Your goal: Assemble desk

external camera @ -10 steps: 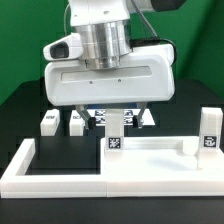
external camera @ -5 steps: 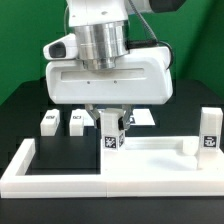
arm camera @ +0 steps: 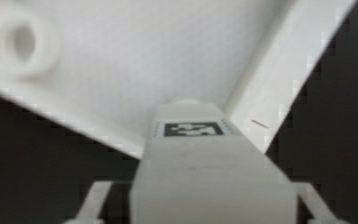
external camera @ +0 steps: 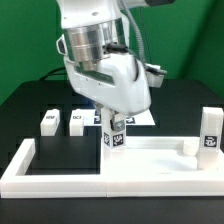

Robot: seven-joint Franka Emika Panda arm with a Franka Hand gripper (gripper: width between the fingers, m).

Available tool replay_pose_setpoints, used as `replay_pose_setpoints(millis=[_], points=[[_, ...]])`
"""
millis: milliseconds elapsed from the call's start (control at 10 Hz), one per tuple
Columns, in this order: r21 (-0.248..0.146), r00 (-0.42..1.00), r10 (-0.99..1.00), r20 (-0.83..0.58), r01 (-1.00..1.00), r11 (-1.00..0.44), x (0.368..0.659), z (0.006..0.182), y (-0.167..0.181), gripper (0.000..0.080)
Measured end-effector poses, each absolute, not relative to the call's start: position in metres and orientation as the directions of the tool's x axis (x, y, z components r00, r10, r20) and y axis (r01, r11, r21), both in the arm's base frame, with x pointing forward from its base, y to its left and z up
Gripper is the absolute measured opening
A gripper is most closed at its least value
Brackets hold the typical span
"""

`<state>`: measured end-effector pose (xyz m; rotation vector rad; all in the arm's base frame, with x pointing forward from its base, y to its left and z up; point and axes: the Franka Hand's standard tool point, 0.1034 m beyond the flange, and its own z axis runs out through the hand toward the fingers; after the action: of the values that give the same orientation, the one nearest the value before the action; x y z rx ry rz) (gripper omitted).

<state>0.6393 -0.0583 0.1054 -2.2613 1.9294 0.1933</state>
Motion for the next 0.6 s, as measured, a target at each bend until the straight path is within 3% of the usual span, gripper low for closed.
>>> replay_pose_setpoints(millis=[200,600], points=[[-0.005,-0.107,-0.972,-0.209,-0.994,0.111,0.6416,0.1039,-0.0557,0.0292],[0.023,-0.295,-0.935,-0.197,-0.955,0.297,0.6431,0.1040,-0.0569,0.0292]])
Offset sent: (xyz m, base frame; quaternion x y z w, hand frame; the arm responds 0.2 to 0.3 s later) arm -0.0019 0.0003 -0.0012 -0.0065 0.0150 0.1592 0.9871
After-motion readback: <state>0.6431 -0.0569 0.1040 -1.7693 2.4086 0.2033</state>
